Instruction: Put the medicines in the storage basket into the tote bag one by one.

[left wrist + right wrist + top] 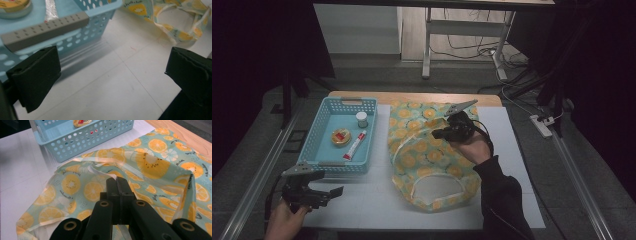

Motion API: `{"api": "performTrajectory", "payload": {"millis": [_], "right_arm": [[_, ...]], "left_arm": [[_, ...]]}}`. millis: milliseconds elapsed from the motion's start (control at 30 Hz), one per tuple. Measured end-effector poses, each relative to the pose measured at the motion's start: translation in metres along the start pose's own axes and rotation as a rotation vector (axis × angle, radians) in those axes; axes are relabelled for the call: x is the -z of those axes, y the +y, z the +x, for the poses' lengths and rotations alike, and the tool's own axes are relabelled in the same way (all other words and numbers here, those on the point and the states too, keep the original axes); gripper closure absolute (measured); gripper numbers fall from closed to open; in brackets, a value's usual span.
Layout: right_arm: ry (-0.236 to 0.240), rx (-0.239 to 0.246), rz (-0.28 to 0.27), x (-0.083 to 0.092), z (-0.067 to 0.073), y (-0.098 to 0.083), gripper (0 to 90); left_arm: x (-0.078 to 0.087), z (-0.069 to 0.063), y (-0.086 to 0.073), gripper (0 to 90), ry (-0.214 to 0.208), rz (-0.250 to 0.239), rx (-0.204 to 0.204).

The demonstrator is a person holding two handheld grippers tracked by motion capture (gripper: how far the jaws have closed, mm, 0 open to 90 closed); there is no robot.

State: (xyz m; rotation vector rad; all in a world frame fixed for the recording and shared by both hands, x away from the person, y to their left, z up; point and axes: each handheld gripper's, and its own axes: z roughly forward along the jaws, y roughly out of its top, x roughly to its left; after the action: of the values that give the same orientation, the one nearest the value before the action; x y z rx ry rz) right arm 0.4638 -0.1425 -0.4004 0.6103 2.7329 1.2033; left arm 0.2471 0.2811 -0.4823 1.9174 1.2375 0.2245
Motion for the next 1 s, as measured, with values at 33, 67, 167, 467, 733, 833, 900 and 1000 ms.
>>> {"api": "performTrajectory", "payload": {"millis": [33, 67, 167, 467, 733, 833, 900, 1000], "right_arm": [[-0.001, -0.001, 0.0, 0.0, 0.0, 0.0, 90.0], [-0.001, 0.0, -0.001, 0.0, 0.0, 0.0, 90.0], [-0.005, -0.001, -0.007, 0.001, -0.001, 0.0, 90.0], [-0.002, 0.001, 0.002, 0.0, -0.001, -0.001, 90.0], [-0.005, 0.0, -0.004, 0.002, -0.001, -0.001, 90.0], [-0.006, 0.002, -0.006, 0.002, -0.001, 0.0, 90.0], [-0.007, 0.003, -0.007, 0.002, -0.001, -0.001, 90.0], [-0.007, 0.003, -0.01, 0.003, -0.001, 0.0, 90.0]], "left_arm": [[0.0, 0.001, 0.002, 0.1, 0.002, -0.005, -0.003], [0.0, 0.001, 0.004, 0.2, 0.001, -0.008, -0.005], [-0.001, 0.003, 0.009, 0.7, -0.002, 0.007, -0.01], [-0.005, 0.014, 0.022, 0.9, -0.032, -0.04, -0.011], [-0.008, 0.024, 0.035, 0.0, 0.008, -0.044, 0.001], [-0.011, 0.029, 0.04, 0.0, 0.021, -0.042, 0.001], [-0.014, 0.032, 0.044, 0.0, 0.028, -0.038, 0.004], [-0.018, 0.035, 0.048, 0.0, 0.04, -0.029, -0.003]]}}
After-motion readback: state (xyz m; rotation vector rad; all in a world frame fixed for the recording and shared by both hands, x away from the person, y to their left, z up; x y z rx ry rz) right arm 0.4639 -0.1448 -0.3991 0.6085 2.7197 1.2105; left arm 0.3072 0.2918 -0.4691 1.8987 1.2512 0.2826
